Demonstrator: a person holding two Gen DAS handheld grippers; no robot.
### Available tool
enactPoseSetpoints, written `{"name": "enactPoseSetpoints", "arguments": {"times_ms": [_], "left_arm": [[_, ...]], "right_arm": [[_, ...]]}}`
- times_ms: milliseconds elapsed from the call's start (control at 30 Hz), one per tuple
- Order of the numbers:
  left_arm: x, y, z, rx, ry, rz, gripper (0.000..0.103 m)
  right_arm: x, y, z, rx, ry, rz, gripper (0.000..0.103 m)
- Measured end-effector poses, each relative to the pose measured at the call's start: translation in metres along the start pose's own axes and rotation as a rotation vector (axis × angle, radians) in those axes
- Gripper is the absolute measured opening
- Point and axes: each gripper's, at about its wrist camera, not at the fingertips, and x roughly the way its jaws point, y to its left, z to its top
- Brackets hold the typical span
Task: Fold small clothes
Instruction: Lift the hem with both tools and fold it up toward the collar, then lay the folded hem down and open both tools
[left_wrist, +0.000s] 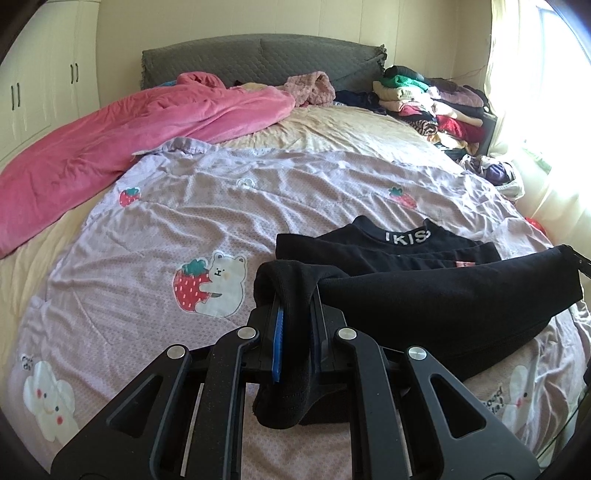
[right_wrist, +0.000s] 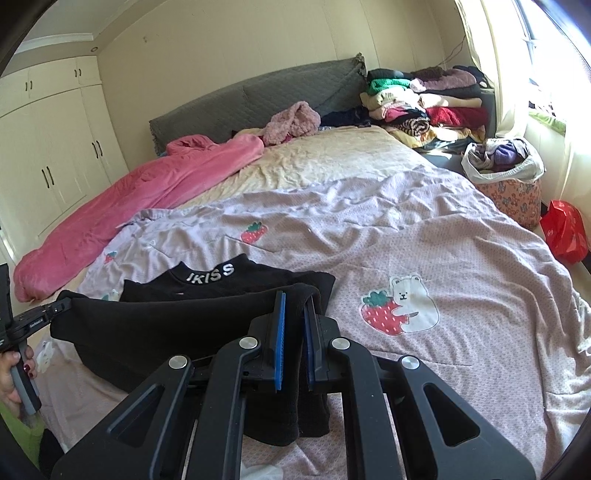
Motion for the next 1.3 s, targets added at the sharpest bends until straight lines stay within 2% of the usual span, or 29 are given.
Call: {"name": "enactPoseSetpoints", "arguments": {"times_ms": [567,667,767,800,833,867,900,1133,1233,1300], "left_arm": [[0.051,0.003,-0.003,-0.009,0.049,0.028,0.006],[0.059,0.005,-0.006,-0.024,0.069,0.032,0.009],[0.060,0.006,-0.008,-0.030,0.075,0.022,0.011],[0.057,0.007,-0.008,-0.038,0.070,0.010,0.018],[0.053,0.007,-0.008,-0.043,0.065,0.002,0.031],[0.049,0.008,-0.008,-0.048,0.056,-0.003,0.038],[0.043,0.008,-0.008,-0.055,0.044,-0.013,0.042],[0.009,0.009,-0.019,-0.083,0.013,-0.072,0.046],[-0.003,0.012,-0.031,-0.112,0.026,-0.119,0.048],[-0.010,0.011,-0.042,-0.110,0.043,-0.120,0.048]], "right_arm": [[0.054,-0.011,-0.007,0.004,0.090,-0.053,0.008],[0.064,-0.011,-0.009,-0.011,0.114,-0.067,0.009],[0.068,-0.011,-0.010,-0.013,0.126,-0.066,0.016],[0.067,-0.011,-0.010,-0.008,0.125,-0.055,0.020],[0.065,-0.011,-0.010,-0.005,0.123,-0.051,0.035],[0.062,-0.011,-0.010,-0.002,0.116,-0.055,0.047],[0.055,-0.012,-0.010,0.003,0.097,-0.049,0.047],[0.021,-0.011,-0.015,0.004,0.067,-0.032,0.050],[0.011,-0.005,-0.024,-0.013,0.075,-0.024,0.052],[0.005,0.000,-0.032,-0.017,0.084,-0.008,0.053]]}}
